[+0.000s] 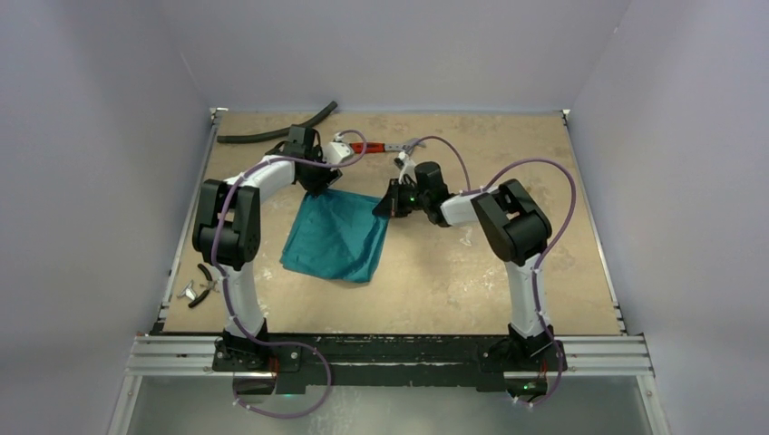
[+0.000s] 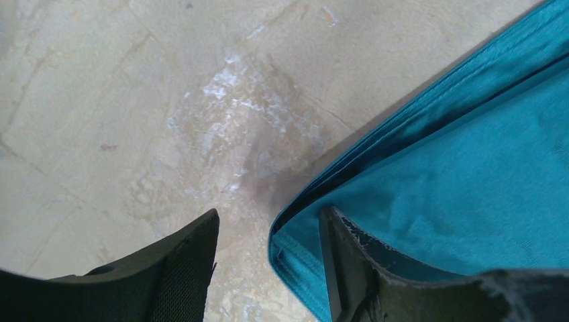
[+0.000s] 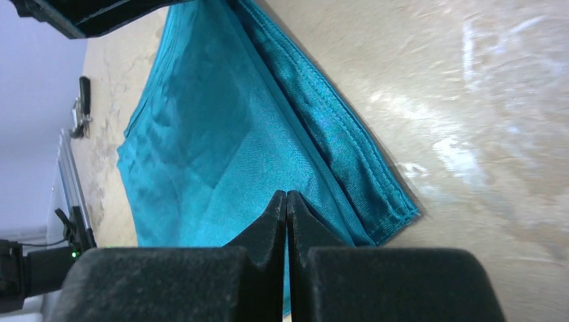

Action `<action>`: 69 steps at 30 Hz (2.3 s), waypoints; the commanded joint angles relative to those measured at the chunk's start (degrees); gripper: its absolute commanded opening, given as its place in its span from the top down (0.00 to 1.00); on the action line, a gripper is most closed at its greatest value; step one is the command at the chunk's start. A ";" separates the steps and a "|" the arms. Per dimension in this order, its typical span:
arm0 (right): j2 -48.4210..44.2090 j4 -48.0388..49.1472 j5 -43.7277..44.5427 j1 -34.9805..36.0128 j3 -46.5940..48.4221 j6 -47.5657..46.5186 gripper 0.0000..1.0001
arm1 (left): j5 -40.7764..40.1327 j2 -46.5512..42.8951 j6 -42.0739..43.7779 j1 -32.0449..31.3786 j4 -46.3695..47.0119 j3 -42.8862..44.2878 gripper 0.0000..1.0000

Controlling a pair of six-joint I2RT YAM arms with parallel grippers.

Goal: Fold the napkin into a case and place the utensils inside
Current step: Smooth out the lower triangle-folded napkin at the center of the board.

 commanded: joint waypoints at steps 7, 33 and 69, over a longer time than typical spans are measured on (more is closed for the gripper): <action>2.77 -0.86 0.27 -1.91 1.35 0.15 1.00 | -11.15 0.93 0.45 2.26 6.15 2.20 0.47; -8.24 -6.99 0.81 -2.88 4.02 -0.06 0.57 | 15.51 -2.34 -7.73 0.55 -7.43 9.32 0.40; -17.00 15.59 2.57 1.06 -26.17 17.68 1.00 | 26.02 16.52 2.33 -13.16 -16.20 26.61 0.51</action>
